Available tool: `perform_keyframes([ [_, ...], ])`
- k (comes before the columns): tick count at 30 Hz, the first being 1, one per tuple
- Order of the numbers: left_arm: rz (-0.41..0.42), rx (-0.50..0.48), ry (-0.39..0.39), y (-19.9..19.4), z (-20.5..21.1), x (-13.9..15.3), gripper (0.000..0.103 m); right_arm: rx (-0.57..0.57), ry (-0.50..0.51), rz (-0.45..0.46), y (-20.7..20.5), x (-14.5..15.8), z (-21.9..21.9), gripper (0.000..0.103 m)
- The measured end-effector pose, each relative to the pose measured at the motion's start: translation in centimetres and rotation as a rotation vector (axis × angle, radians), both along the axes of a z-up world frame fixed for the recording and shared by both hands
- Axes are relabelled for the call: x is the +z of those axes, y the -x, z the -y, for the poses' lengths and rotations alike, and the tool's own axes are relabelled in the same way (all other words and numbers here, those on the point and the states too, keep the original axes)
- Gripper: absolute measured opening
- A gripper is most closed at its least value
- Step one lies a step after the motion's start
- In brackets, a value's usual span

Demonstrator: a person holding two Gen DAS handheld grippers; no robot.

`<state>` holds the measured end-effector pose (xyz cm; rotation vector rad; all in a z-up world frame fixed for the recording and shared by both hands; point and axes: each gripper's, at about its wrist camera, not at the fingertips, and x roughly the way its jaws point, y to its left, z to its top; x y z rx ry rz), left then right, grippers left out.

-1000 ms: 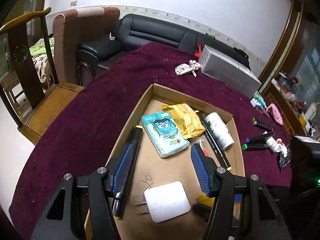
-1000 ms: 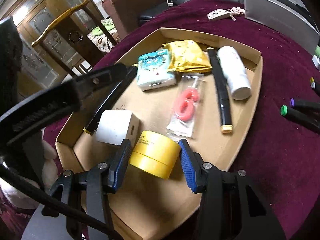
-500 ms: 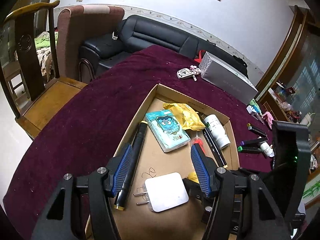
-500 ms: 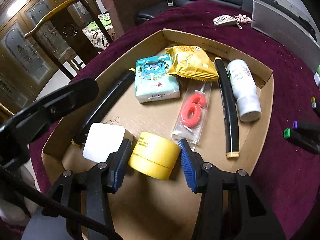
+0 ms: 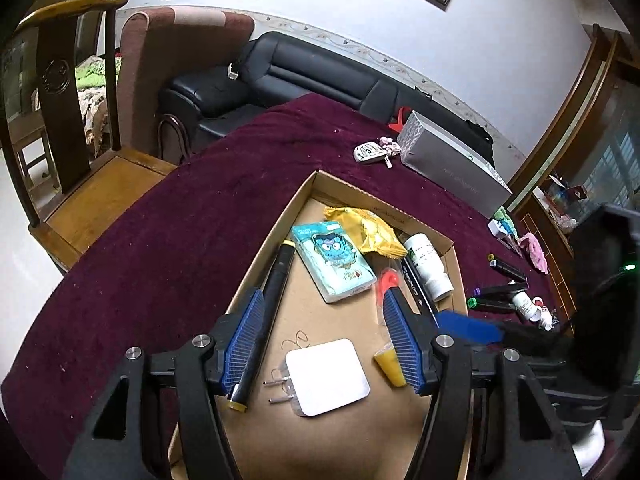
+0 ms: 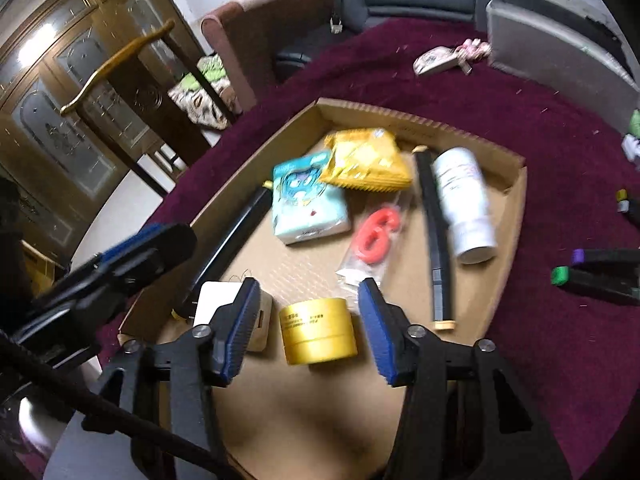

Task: Organize objects
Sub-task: 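Carry the charger into the tray with the left gripper while the right gripper carries the tape roll there, then move both open grippers back to the black markers on the table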

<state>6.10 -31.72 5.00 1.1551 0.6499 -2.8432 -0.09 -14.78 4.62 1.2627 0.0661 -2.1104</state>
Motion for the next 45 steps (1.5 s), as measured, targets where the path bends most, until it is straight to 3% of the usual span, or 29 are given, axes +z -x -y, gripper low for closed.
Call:
perform_keyframes([
  [4,0.002,-0.007,-0.004,-0.4,-0.2,-0.2,0.056,-0.013,0.021,0.012,-0.6,0.8,-1.6,0.059],
  [11,0.011,0.009,-0.028,-1.0,0.3,-0.7,0.056,0.019,0.179,0.275,-0.7,-1.0,-2.9,0.06],
  [13,0.014,0.01,-0.031,-1.0,0.5,-0.8,0.056,-0.003,0.192,0.31,-0.2,-1.7,-2.9,0.06],
  [26,0.005,-0.023,-0.049,-1.0,0.6,-1.2,0.056,-0.062,0.093,0.191,3.3,-0.4,-0.5,0.06],
  [38,0.021,-0.047,-0.039,-1.2,-0.9,-1.0,0.056,-0.145,0.158,0.198,2.3,0.2,-5.8,0.06],
  [45,0.005,-0.112,0.026,-1.3,-4.5,0.8,0.056,-0.212,0.153,0.12,0.3,1.2,-11.0,0.061],
])
